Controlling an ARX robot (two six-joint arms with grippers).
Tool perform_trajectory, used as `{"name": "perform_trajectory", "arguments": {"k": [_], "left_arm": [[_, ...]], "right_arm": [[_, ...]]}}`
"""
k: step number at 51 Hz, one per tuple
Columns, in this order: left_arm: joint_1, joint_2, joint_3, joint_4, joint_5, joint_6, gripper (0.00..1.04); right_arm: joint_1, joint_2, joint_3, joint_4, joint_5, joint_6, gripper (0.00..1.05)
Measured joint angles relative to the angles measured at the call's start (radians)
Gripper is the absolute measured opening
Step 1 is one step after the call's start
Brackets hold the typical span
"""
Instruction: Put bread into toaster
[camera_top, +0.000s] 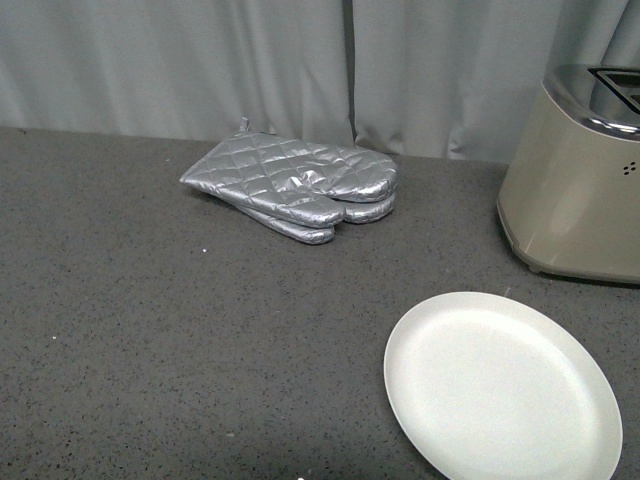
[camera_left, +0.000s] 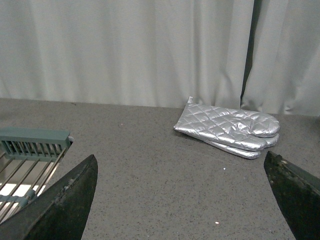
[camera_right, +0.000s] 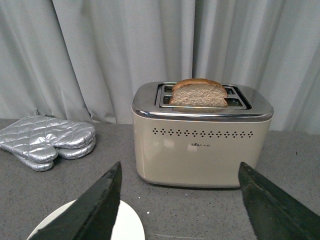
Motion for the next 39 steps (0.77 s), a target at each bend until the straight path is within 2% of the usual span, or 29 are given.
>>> {"name": "perform_trajectory", "arguments": {"k": [7, 9, 13, 39], "left_arm": [[0.000, 0.000, 0.000, 0.000, 0.000, 0.000, 0.98], [0.000, 0.000, 0.000, 0.000, 0.000, 0.000, 0.98], [0.000, 0.000, 0.000, 0.000, 0.000, 0.000, 0.98], [0.000, 0.000, 0.000, 0.000, 0.000, 0.000, 0.98]], "right_arm": [[0.000, 0.000, 0.000, 0.000, 0.000, 0.000, 0.95], [0.000, 0.000, 0.000, 0.000, 0.000, 0.002, 0.97], [0.000, 0.000, 0.000, 0.000, 0.000, 0.002, 0.94], [0.000, 0.000, 0.000, 0.000, 0.000, 0.002, 0.95]]}}
